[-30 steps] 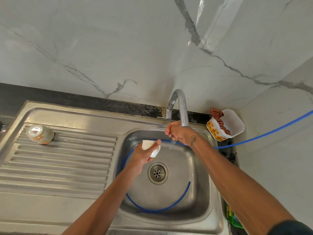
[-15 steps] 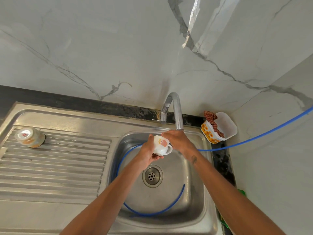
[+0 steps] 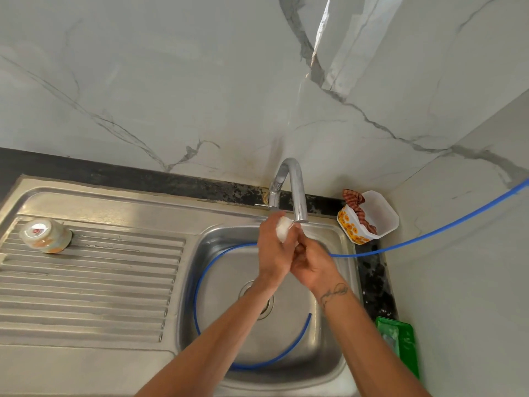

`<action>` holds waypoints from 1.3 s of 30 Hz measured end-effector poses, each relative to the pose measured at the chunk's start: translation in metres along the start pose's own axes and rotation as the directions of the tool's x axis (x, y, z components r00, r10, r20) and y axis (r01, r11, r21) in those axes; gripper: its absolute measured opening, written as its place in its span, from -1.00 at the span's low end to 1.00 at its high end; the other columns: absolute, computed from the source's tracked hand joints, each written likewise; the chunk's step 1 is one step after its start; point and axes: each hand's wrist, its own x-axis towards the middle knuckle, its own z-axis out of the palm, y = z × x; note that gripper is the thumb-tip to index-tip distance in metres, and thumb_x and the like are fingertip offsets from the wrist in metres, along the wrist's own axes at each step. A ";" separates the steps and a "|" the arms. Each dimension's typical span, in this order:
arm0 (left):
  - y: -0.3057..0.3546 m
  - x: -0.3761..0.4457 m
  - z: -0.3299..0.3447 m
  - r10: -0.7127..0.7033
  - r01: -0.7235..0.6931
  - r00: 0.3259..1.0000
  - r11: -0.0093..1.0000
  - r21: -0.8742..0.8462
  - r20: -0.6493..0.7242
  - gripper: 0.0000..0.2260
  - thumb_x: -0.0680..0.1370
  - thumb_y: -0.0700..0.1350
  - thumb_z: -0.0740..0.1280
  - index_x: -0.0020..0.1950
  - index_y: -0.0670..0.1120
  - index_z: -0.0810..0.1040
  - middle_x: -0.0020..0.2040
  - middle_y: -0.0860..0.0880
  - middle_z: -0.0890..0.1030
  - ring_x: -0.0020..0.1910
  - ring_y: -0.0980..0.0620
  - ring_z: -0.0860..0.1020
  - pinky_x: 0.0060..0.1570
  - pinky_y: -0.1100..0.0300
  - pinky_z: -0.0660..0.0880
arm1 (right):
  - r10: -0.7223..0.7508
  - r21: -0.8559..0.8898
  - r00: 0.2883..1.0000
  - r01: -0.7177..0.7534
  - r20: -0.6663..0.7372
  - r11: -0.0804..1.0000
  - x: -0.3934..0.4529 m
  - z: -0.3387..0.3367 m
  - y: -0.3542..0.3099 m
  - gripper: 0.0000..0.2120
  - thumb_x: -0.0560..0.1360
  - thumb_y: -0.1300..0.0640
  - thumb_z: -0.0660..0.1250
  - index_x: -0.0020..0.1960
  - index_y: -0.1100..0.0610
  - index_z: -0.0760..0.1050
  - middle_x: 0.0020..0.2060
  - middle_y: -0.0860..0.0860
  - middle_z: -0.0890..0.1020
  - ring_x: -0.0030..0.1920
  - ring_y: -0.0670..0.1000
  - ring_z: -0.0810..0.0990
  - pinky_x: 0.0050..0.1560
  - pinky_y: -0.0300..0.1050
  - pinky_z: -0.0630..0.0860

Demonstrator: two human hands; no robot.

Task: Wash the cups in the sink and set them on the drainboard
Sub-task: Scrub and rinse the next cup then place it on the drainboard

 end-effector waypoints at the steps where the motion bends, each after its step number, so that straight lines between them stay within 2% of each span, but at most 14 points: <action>1: 0.004 0.004 0.001 0.104 -0.099 0.994 0.985 0.139 -0.031 -0.79 0.64 0.07 0.38 0.24 0.06 0.59 0.14 0.05 0.61 0.11 0.12 0.57 0.12 0.19 0.56 | 0.018 0.053 1.000 -0.018 -0.008 0.998 0.000 -0.002 0.002 -0.66 0.68 0.06 0.30 0.35 0.23 0.59 0.21 0.20 0.70 0.24 0.13 0.68 0.25 0.07 0.63; 4: 0.018 0.020 0.003 0.194 -0.217 0.976 0.884 0.415 0.097 -0.75 0.66 0.09 0.33 0.00 -0.07 0.64 -0.07 0.00 0.62 -0.08 0.03 0.60 -0.07 0.03 0.61 | 0.020 0.101 1.000 -0.019 -0.008 0.995 -0.001 -0.007 -0.003 -0.72 0.70 0.05 0.26 0.23 0.20 0.64 -0.05 0.15 0.70 -0.05 0.06 0.71 0.02 0.01 0.69; 7: 0.035 0.040 0.004 -0.020 -0.109 0.970 0.855 0.507 0.243 -0.69 0.65 0.12 0.33 -0.11 -0.09 0.59 -0.18 -0.06 0.66 -0.18 -0.10 0.66 -0.16 -0.02 0.66 | -0.008 0.032 0.999 0.010 -0.036 0.999 -0.004 -0.006 -0.016 -0.74 0.71 0.06 0.25 0.12 0.19 0.65 -0.18 0.14 0.75 -0.23 0.05 0.76 -0.07 0.05 0.65; 9: 0.047 0.053 0.003 -0.246 0.072 0.929 0.853 0.517 0.276 -0.77 0.65 0.02 0.34 0.00 -0.12 0.65 -0.06 -0.14 0.70 -0.07 -0.16 0.68 -0.07 0.02 0.63 | -0.047 -0.059 0.997 0.044 -0.057 0.997 -0.006 -0.002 -0.022 -0.78 0.69 0.10 0.29 0.16 0.20 0.64 -0.14 0.17 0.76 -0.20 0.11 0.78 -0.01 0.15 0.67; 11: 0.047 0.062 0.000 -0.519 0.459 0.813 0.850 0.259 0.264 -0.83 0.65 -0.10 0.33 0.06 -0.17 0.66 0.01 -0.22 0.72 -0.08 -0.17 0.67 -0.08 0.04 0.61 | -0.120 -0.159 0.991 0.108 -0.066 0.981 -0.008 -0.001 -0.024 -0.82 0.63 0.18 0.39 0.18 0.22 0.65 0.02 0.24 0.74 -0.05 0.20 0.75 0.10 0.26 0.66; 13: 0.044 0.059 -0.005 -0.720 0.789 0.614 0.576 -0.215 0.324 -0.84 0.61 -0.09 0.38 -0.12 -0.13 0.63 -0.22 -0.18 0.70 -0.30 -0.11 0.60 -0.24 0.09 0.55 | -0.197 -0.272 0.979 0.175 -0.056 0.946 -0.009 0.004 -0.023 -0.81 0.56 0.26 0.44 0.16 0.26 0.64 0.12 0.30 0.69 0.04 0.25 0.71 0.11 0.25 0.67; 14: 0.042 0.053 -0.005 -0.750 0.811 0.568 0.440 -0.386 0.338 -0.79 0.60 -0.03 0.41 -0.19 -0.11 0.62 -0.31 -0.15 0.66 -0.35 -0.09 0.58 -0.26 0.11 0.54 | -0.214 -0.290 0.975 0.187 -0.065 0.938 -0.010 0.008 -0.021 -0.81 0.55 0.28 0.43 0.15 0.27 0.63 0.12 0.30 0.69 0.05 0.26 0.70 0.05 0.22 0.69; 16: 0.032 0.039 0.001 -0.718 0.705 0.644 0.424 -0.569 0.263 -0.74 0.58 0.11 0.46 -0.13 -0.08 0.66 -0.25 -0.12 0.68 -0.27 -0.10 0.63 -0.22 0.07 0.59 | -0.204 -0.244 0.973 0.173 -0.108 0.954 -0.012 0.019 -0.017 -0.85 0.59 0.28 0.39 0.15 0.26 0.60 0.09 0.28 0.69 0.03 0.24 0.70 -0.08 0.15 0.69; 20: 0.008 0.012 0.005 -0.230 0.224 0.973 0.948 -0.224 -0.003 -0.58 0.55 0.11 0.49 0.36 0.11 0.47 0.14 -0.06 0.68 0.10 -0.06 0.69 0.11 -0.07 0.67 | -0.035 -0.018 0.990 0.033 -0.139 0.999 -0.012 0.031 -0.017 -0.78 0.66 0.19 0.32 0.24 0.27 0.58 0.02 0.23 0.73 0.04 0.14 0.72 0.02 0.09 0.69; 23: -0.003 0.005 -0.003 0.032 -0.037 0.996 0.998 0.058 0.080 -0.39 0.60 0.20 0.39 0.59 0.11 0.26 0.41 -0.02 0.53 0.34 0.03 0.55 0.36 0.05 0.53 | 0.022 0.070 0.994 -0.014 -0.111 0.997 -0.014 0.029 -0.020 -0.79 0.68 0.15 0.30 0.20 0.27 0.59 -0.25 0.16 0.74 -0.24 0.08 0.76 -0.28 -0.01 0.70; 26: -0.004 -0.003 -0.011 0.170 -0.202 0.962 0.970 0.134 0.213 -0.30 0.68 0.21 0.27 0.71 0.06 0.03 0.61 0.00 0.32 0.55 0.10 0.35 0.51 0.18 0.34 | 0.075 0.116 0.991 -0.063 -0.107 0.991 -0.015 0.025 -0.024 -0.71 0.71 0.07 0.23 0.25 0.24 0.59 -0.17 0.21 0.75 -0.08 0.18 0.73 -0.23 0.11 0.66; 29: -0.002 -0.005 -0.013 0.143 -0.160 0.955 0.986 0.046 0.261 -0.45 0.71 0.18 0.15 0.67 0.05 0.16 0.52 0.00 0.45 0.43 0.06 0.49 0.38 0.01 0.51 | 0.115 0.153 0.989 -0.101 -0.090 0.983 -0.015 0.024 -0.022 -0.73 0.70 0.10 0.21 0.23 0.22 0.59 -0.22 0.22 0.75 -0.02 0.18 0.69 -0.23 0.08 0.71; 33: 0.020 0.008 -0.011 0.050 -0.013 0.959 0.991 -0.136 0.278 -0.71 0.63 0.03 0.18 0.24 -0.08 0.53 -0.01 -0.12 0.62 -0.04 -0.11 0.58 0.01 -0.17 0.55 | 0.145 0.150 0.989 -0.138 -0.038 0.979 -0.013 0.022 -0.018 -0.76 0.66 0.05 0.25 0.07 0.19 0.61 -0.22 0.16 0.71 -0.19 0.12 0.73 -0.15 -0.01 0.70; 39: 0.030 0.023 -0.009 -0.208 0.290 0.932 0.919 -0.267 0.297 -0.77 0.66 0.02 0.27 0.18 -0.06 0.63 -0.03 -0.08 0.65 -0.03 0.00 0.62 0.00 0.09 0.55 | 0.054 -0.127 0.998 -0.058 -0.037 0.990 -0.009 0.024 -0.032 -0.75 0.67 0.02 0.24 0.00 0.15 0.61 -0.29 0.12 0.70 -0.27 0.09 0.66 -0.15 -0.05 0.53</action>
